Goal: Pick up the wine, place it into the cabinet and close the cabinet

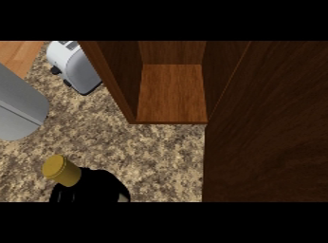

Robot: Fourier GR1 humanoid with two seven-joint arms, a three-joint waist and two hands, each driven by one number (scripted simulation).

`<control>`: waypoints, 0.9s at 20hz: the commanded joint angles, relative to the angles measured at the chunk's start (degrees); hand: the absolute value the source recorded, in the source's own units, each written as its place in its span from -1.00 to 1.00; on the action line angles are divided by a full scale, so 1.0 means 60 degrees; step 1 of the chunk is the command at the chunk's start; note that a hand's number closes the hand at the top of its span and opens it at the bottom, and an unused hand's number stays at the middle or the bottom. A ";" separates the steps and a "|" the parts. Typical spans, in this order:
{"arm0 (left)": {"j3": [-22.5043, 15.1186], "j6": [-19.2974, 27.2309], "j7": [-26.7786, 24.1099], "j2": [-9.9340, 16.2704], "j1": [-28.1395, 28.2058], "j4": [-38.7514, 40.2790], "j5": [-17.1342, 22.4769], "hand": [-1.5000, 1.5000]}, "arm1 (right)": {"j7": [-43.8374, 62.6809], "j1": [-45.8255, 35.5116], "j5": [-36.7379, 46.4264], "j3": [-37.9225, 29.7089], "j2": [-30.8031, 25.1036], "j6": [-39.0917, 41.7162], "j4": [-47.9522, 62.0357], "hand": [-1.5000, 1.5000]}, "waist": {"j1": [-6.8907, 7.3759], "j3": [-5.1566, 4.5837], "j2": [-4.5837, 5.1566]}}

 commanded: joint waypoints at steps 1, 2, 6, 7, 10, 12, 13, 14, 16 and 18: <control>-0.0766 0.0489 0.1132 -0.0061 0.0947 -0.2211 0.0593 1.00 | -0.0363 0.0127 0.0453 0.0351 0.0234 0.0026 0.0054 -1.00 | -0.0011 -0.0009 0.0010; -0.0833 0.0651 0.1438 -0.0062 0.0667 -0.2490 0.0595 1.00 | 0.0329 0.0391 0.0006 0.0181 0.0087 -0.0099 -0.0611 -1.00 | -0.0047 -0.0010 0.0006; -0.1828 0.2399 0.2080 -0.0063 0.0456 -0.3641 0.0430 1.00 | -0.0005 0.0018 -0.0083 -0.0062 -0.0064 0.0119 0.0035 -1.00 | -0.0034 -0.0012 0.0016; -0.1077 0.2329 0.2707 -0.0063 -0.0329 -0.3636 0.0486 1.00 | 0.0115 0.0530 -0.0032 0.0118 0.0078 0.0058 -0.0589 -1.00 | -0.0079 -0.0012 0.0014; -0.2054 0.3298 0.2727 -0.0064 -0.0322 -0.4154 0.0433 1.00 | -0.0119 -0.0337 0.0275 0.0050 0.0088 -0.0097 0.0359 -1.00 | -0.0031 -0.0014 0.0022; -0.1615 0.3187 0.3586 -0.0064 -0.1066 -0.3692 0.0890 1.00 | 0.0136 -0.0676 -0.0438 -0.0407 -0.0287 0.0102 0.0520 -1.00 | -0.0050 -0.0015 0.0031; -0.2454 0.4666 0.3718 -0.0064 -0.1943 -0.3773 0.0830 1.00 | -0.0022 0.0256 -0.0200 -0.0035 0.0107 0.0057 -0.0110 -1.00 | -0.0132 -0.0012 0.0027; -0.2261 0.4590 0.4449 -0.0064 -0.1513 -0.4665 0.0654 1.00 | 0.0088 0.0147 0.0002 0.0030 0.0023 0.0052 -0.0146 -1.00 | -0.0076 -0.0012 0.0018; -0.2184 0.4971 0.4229 -0.0064 -0.2841 -0.3593 0.0797 1.00 | -0.0167 -0.0321 -0.0146 -0.0151 -0.0078 0.0191 0.0586 -1.00 | -0.0092 -0.0014 0.0034; -0.2355 0.5322 0.3412 -0.0064 -0.3179 -0.2917 0.0664 1.00 | 0.0057 -0.0567 -0.1047 -0.0878 -0.0434 0.0253 0.0561 -1.00 | -0.0097 -0.0016 0.0033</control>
